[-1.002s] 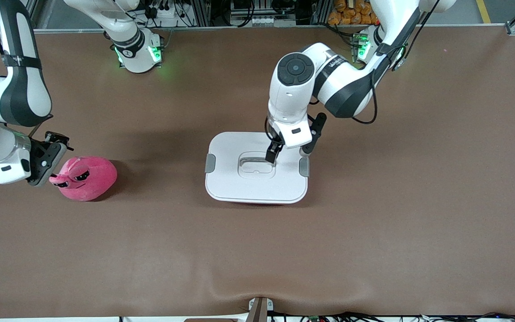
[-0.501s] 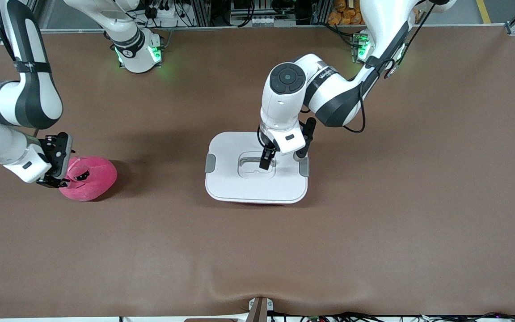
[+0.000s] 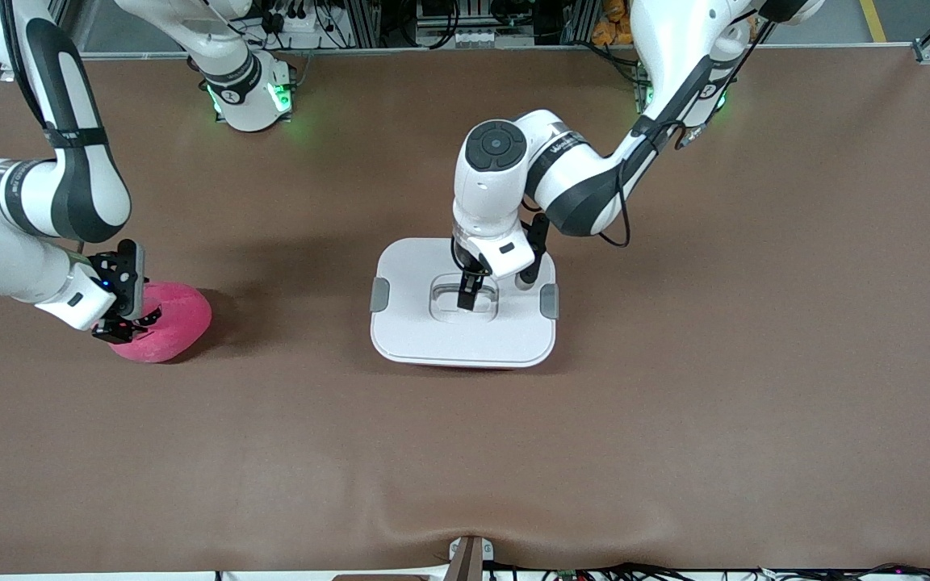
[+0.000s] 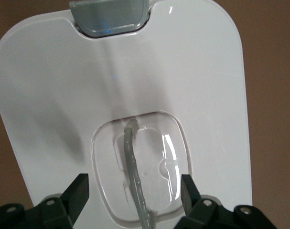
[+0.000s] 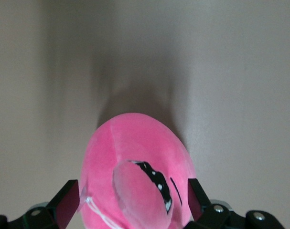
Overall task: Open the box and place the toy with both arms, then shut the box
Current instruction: 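Grasp the lid handle with the left gripper while the right gripper grasps the toy, then lift the pink toy with the right gripper while the left gripper holds the lid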
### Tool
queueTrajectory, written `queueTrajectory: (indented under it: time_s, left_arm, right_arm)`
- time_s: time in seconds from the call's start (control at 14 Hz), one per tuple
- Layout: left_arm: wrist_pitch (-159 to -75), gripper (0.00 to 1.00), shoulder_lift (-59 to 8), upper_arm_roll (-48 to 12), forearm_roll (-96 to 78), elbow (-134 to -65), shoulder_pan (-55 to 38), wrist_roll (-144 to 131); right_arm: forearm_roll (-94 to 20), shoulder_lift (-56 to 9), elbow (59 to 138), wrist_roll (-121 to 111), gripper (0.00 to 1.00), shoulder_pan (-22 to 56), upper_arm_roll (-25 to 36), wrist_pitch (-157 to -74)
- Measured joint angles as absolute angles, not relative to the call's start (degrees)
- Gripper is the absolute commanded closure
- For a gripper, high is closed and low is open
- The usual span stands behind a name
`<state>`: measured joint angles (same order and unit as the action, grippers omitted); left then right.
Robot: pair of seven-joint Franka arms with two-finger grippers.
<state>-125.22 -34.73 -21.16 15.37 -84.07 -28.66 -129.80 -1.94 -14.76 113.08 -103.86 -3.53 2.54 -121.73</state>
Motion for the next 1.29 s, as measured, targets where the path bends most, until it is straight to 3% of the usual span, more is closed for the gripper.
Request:
queueTrajectory:
  time_s: [0.07,0.14,0.21,0.36,0.93,1.29]
  left_arm:
    - [-125.84,0.17,-34.9,-21.16,15.52,-84.06,-28.7,-131.01]
    - [-126.06,0.19,-34.96,-21.12,15.54,-84.06,-28.7,-131.78]
    - [-126.13,0.22,-34.97,-21.04,15.54,-84.05,-28.69,-132.16]
    - [-127.35,0.28,-34.99,-20.77,15.56,-84.03,-28.7,-133.6]
    - [-128.8,0.32,-35.52,-20.67,17.35,-84.03,-30.01,-138.64]
    - [-128.81,0.41,-35.69,-20.51,17.78,-84.03,-30.02,-140.01]
  right_arm:
    - [-2.44,-15.18,113.13,-104.53,0.0,-3.54,2.57,-121.9]
    - [-2.92,-15.58,113.14,-105.18,0.14,-3.56,2.59,-122.09]
    - [-3.31,-15.85,113.14,-105.82,0.65,-3.57,2.61,-122.33]
    - [-4.76,-16.15,113.15,-106.9,1.0,-3.65,2.68,-122.69]
    - [-5.68,-16.47,112.87,-107.41,1.0,-4.14,3.12,-123.34]
    - [-5.86,-16.34,110.49,-103.8,1.0,-4.33,3.45,-123.07]
